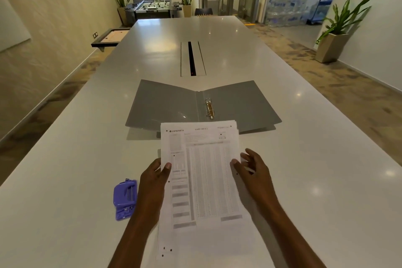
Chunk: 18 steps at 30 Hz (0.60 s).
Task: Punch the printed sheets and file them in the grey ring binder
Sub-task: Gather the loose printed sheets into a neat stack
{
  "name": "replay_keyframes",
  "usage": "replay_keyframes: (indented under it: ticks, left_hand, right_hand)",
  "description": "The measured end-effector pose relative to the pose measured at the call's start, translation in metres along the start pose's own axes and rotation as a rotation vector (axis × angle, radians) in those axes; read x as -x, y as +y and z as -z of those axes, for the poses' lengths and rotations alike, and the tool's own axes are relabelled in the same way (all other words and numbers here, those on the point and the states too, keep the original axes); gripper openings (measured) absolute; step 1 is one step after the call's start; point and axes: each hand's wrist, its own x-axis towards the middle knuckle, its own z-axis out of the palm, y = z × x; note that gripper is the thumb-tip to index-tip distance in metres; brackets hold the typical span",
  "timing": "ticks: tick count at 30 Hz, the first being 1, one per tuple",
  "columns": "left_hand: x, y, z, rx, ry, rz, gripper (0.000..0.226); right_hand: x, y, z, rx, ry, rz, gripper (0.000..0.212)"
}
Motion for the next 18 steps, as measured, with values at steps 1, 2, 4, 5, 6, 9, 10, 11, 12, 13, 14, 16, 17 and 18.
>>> replay_keyframes:
  ticks: [1, 2, 4, 5, 6, 9, 10, 11, 12, 13, 14, 16, 17, 18]
  left_hand:
    - [-0.001, 0.002, 0.000, 0.008, -0.008, -0.029, 0.027]
    - [-0.001, 0.006, 0.000, 0.012, -0.015, -0.054, 0.025]
    - [-0.002, 0.013, -0.002, 0.011, -0.037, -0.102, 0.018]
    - [-0.003, 0.016, -0.003, 0.020, -0.049, -0.120, 0.017]
    - [-0.003, 0.020, -0.005, 0.039, -0.061, -0.130, 0.018]
    - [-0.004, 0.037, -0.010, 0.109, -0.111, -0.160, 0.022]
    - [-0.004, 0.045, -0.012, 0.136, -0.136, -0.167, 0.029]
    - [-0.005, 0.052, -0.014, 0.159, -0.161, -0.177, 0.037]
    - [-0.005, 0.059, -0.015, 0.173, -0.181, -0.187, 0.044]
    - [-0.007, 0.063, -0.016, 0.175, -0.198, -0.199, 0.046]
    - [-0.008, 0.068, -0.018, 0.171, -0.209, -0.209, 0.044]
    - [-0.010, 0.072, -0.022, 0.154, -0.223, -0.225, 0.037]
    - [-0.012, 0.071, -0.024, 0.145, -0.224, -0.227, 0.035]
    - [-0.013, 0.069, -0.025, 0.137, -0.214, -0.220, 0.032]
  right_hand:
    - [-0.004, -0.003, 0.006, -0.055, -0.107, -0.027, 0.057]
    - [-0.006, -0.007, 0.012, -0.129, -0.229, -0.046, 0.055]
    - [-0.005, -0.018, 0.022, -0.229, -0.432, -0.051, 0.045]
    - [-0.004, -0.022, 0.025, -0.236, -0.479, -0.043, 0.042]
    - [-0.004, -0.025, 0.026, -0.225, -0.488, -0.034, 0.041]
    - [-0.002, -0.041, 0.025, -0.197, -0.377, 0.021, 0.039]
    - [-0.001, -0.047, 0.026, -0.190, -0.330, 0.052, 0.038]
    - [-0.001, -0.052, 0.026, -0.193, -0.298, 0.086, 0.035]
    - [0.000, -0.057, 0.027, -0.212, -0.281, 0.118, 0.033]
    - [0.001, -0.062, 0.028, -0.239, -0.276, 0.146, 0.031]
    - [0.002, -0.067, 0.028, -0.264, -0.268, 0.170, 0.030]
    - [0.004, -0.074, 0.027, -0.287, -0.244, 0.205, 0.028]
    - [0.004, -0.074, 0.027, -0.294, -0.231, 0.215, 0.027]
    - [0.006, -0.075, 0.026, -0.301, -0.220, 0.218, 0.025]
